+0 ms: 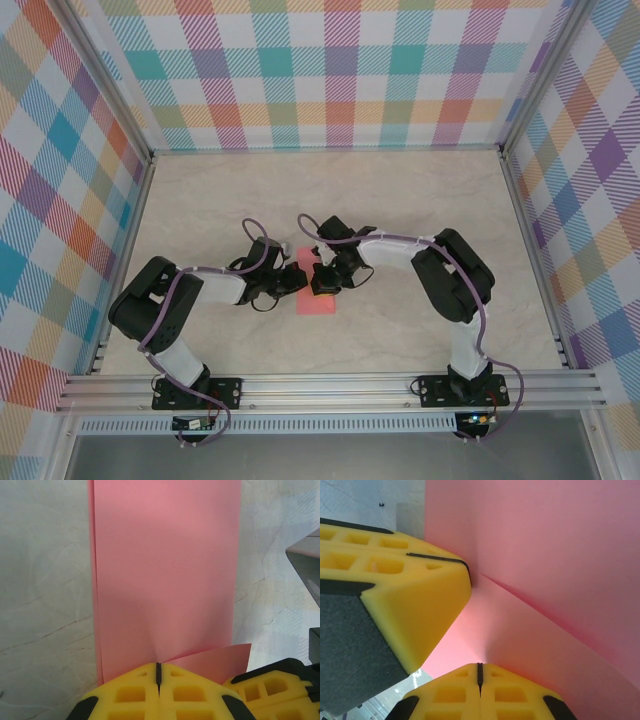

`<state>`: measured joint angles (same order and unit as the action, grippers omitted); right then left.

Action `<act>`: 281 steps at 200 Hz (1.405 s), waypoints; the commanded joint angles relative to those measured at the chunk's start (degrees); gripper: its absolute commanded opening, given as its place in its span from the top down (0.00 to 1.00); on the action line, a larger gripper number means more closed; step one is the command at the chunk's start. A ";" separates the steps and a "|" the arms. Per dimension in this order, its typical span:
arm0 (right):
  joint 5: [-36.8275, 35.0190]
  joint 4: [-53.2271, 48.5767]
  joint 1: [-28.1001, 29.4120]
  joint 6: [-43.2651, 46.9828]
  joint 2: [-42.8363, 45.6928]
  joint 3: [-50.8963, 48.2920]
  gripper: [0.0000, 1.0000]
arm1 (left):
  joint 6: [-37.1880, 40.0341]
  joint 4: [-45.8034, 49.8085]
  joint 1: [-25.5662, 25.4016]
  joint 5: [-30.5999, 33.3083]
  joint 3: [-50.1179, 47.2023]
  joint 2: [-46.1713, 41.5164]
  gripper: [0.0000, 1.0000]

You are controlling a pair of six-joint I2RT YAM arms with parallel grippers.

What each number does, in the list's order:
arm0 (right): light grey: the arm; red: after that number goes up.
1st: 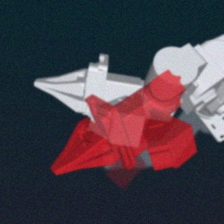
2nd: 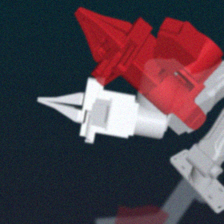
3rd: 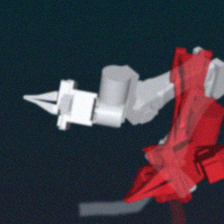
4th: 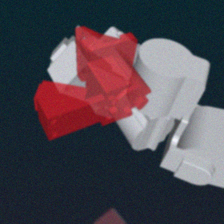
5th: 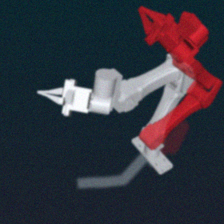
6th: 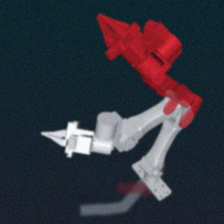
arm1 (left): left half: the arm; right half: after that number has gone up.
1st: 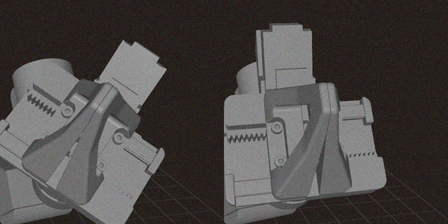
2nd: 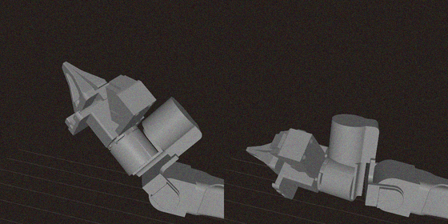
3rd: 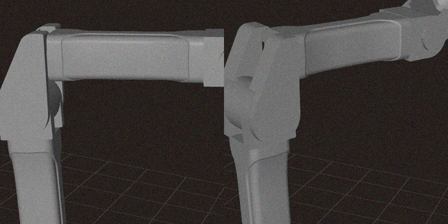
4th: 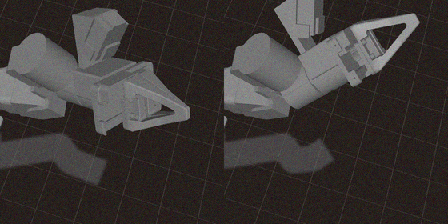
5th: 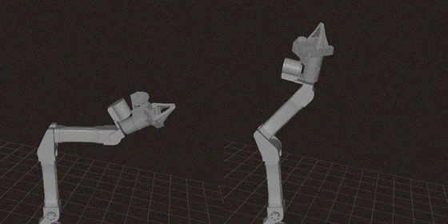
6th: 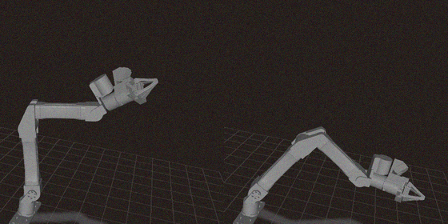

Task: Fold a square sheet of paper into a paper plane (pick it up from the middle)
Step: Fold the triangle a second time at the center of the table.

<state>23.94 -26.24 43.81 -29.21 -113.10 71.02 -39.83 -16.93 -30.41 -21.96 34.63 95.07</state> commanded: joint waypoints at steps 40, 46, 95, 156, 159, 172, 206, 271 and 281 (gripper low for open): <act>-0.59 -1.79 0.57 1.90 -3.26 1.94 0.96 | -0.86 7.94 -0.79 6.66 -1.42 2.58 1.00; -0.73 -1.84 0.57 2.05 -3.26 1.66 0.96 | -0.94 8.47 -0.79 7.18 -1.41 2.61 1.00; -0.57 0.91 0.16 4.46 -0.27 -6.15 0.97 | -0.98 12.67 -0.79 11.55 -2.43 2.89 1.00; 0.91 3.82 -0.21 5.31 5.01 -16.20 0.97 | -1.38 13.43 -0.79 13.38 -4.65 4.07 1.00; 0.86 3.89 -0.22 5.26 5.24 -16.52 0.97 | -1.43 13.47 -0.80 13.47 -4.62 4.11 1.00; 0.60 3.96 -0.31 5.25 6.21 -17.88 0.97 | -1.42 13.84 -0.79 13.70 -4.51 4.29 1.00; 0.40 4.80 -0.66 4.86 8.56 -21.53 0.97 | -1.43 13.88 -0.79 13.65 -4.22 4.78 1.00; 1.68 7.85 -1.62 4.13 11.97 -27.95 0.97 | -1.43 14.04 -0.80 13.63 -4.21 4.68 1.00; 1.69 8.11 -1.82 3.78 12.68 -29.14 0.97 | -1.46 14.08 -0.83 13.59 -4.22 4.69 1.00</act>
<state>26.61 -7.94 42.30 -25.21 -100.53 47.20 -41.34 -16.78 -31.11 -18.74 34.15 94.83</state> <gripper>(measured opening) 0.045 0.040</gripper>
